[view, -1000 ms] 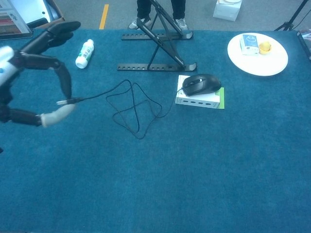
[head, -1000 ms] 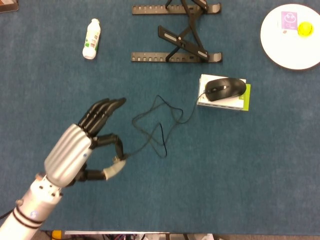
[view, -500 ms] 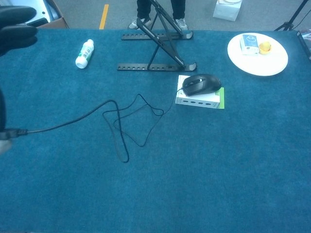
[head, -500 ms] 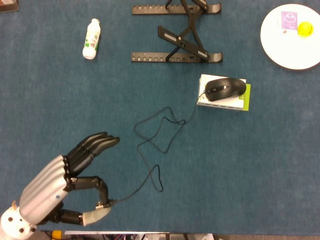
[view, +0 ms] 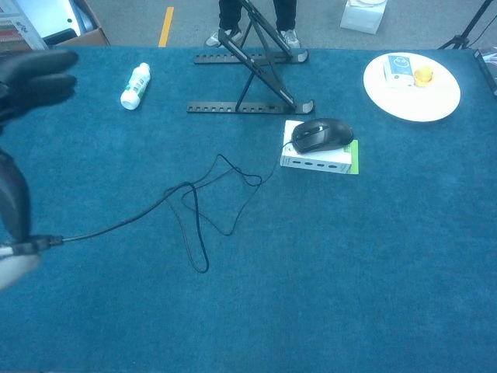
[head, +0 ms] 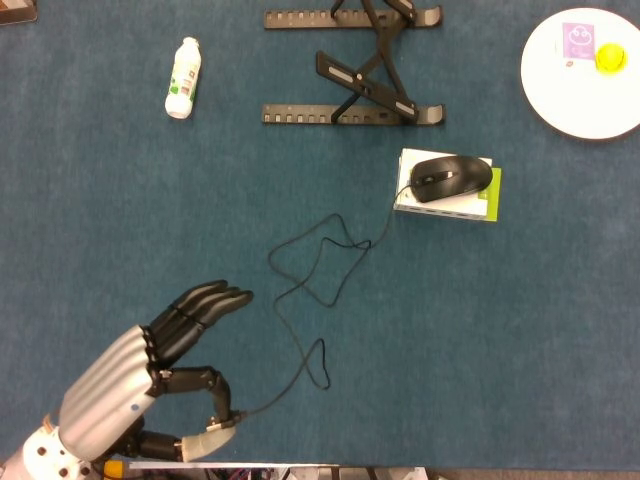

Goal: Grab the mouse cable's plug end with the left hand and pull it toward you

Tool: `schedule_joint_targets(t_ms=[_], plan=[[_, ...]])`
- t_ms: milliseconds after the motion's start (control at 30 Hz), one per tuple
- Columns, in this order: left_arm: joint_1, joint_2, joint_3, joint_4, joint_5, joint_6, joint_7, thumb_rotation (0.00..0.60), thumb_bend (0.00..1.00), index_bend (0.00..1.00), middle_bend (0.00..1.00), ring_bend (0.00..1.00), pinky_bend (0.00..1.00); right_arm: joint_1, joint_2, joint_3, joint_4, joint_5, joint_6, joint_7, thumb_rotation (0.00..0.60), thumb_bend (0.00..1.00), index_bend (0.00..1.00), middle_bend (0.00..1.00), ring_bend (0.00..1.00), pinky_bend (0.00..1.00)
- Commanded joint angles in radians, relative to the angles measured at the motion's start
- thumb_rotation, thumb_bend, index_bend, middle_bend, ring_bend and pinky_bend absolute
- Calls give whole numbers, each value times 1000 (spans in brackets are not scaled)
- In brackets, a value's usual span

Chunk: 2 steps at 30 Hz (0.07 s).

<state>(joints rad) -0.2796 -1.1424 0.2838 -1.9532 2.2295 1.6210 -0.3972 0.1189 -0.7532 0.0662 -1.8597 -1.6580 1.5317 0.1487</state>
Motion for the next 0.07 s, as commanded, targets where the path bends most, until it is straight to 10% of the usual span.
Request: schedule_joint_targets(t_ms=[33,67], plan=[[4,-14,2,8,-1,-7,1,600,316,587,0,0,0,1,1,0,3,0,-2,3,600,381,320,203,112,82],[6,-18,2,10,0,-8,4,600,316,587,0,0,0,0,0,-1,7,0,-2,6,600,381,320,203,112,82]])
